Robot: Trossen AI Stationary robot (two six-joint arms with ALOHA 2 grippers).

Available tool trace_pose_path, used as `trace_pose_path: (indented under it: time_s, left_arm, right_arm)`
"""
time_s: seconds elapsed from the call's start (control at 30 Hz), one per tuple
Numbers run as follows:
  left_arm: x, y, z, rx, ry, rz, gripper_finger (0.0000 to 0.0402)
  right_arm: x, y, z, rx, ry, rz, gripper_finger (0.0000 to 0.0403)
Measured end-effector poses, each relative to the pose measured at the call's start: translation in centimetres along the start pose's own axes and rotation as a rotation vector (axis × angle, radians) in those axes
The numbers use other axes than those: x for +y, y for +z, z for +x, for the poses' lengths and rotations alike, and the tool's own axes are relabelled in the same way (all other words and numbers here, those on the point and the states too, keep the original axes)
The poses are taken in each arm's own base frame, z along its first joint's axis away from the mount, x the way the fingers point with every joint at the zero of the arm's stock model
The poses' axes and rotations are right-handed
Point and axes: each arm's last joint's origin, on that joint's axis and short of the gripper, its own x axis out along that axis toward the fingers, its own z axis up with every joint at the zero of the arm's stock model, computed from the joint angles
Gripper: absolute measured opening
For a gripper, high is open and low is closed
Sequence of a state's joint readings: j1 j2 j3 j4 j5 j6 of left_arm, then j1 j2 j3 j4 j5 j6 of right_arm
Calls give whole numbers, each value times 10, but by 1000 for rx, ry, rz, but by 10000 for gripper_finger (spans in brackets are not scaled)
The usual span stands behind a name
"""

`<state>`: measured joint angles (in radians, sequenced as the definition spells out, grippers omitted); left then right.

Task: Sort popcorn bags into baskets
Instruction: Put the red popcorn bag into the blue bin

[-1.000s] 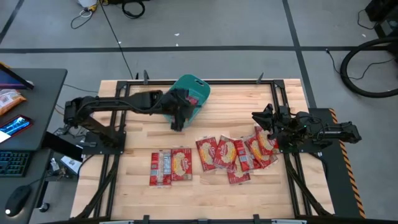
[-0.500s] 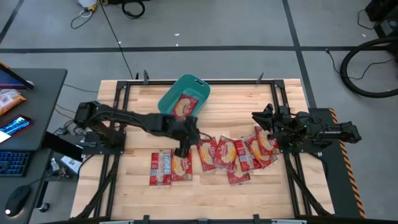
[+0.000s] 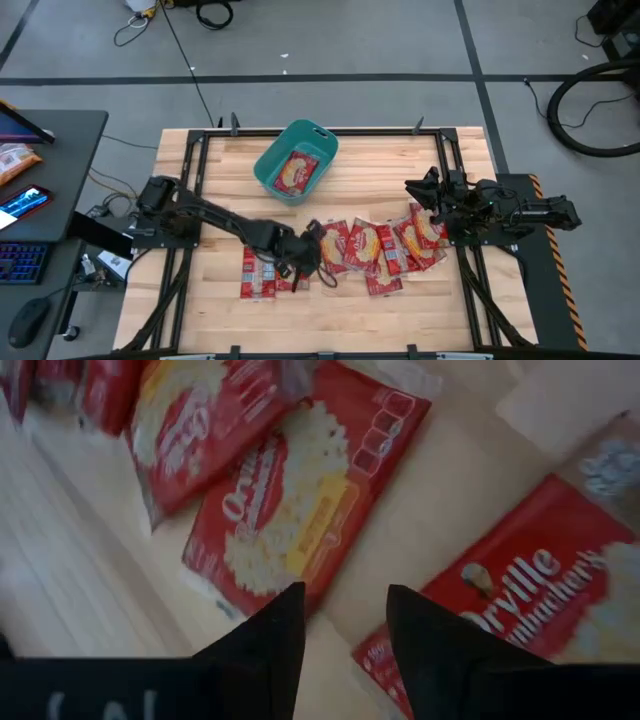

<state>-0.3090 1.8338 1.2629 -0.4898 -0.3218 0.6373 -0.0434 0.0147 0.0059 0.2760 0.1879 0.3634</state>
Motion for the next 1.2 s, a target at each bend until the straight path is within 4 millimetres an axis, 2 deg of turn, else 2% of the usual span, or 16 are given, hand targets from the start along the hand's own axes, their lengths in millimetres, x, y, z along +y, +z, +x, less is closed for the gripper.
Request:
trace_pose_path:
  time_s: [0.17, 0.43, 0.6, 0.7, 0.87, 1.0, 1.2]
  left_arm:
    - [-8, 13, 20, -13, 110, -3, 150]
    - [-4, 33, 48, -196, 233, -166, 175]
    - [-14, 36, 60, -192, 217, -49, 178]
    - [-18, 36, 68, -195, 214, -42, 178]
    - [-20, 36, 76, -199, 228, -15, 178]
    - [-18, 39, 75, -238, 233, -39, 176]
    - [-15, 37, 76, -237, 231, -46, 141]
  right_arm:
    - [0, 0, 0, 0, 0, 0, 112]
    - [0, 0, 0, 0, -1, 0, 112]
    - [0, 0, 0, -1, 0, 0, 112]
    - [0, 0, 0, -1, 0, 0, 112]
    - [0, 0, 0, 0, 0, 0, 112]
    - [0, 0, 0, -1, 0, 0, 112]
    - [0, 0, 0, -1, 0, 0, 112]
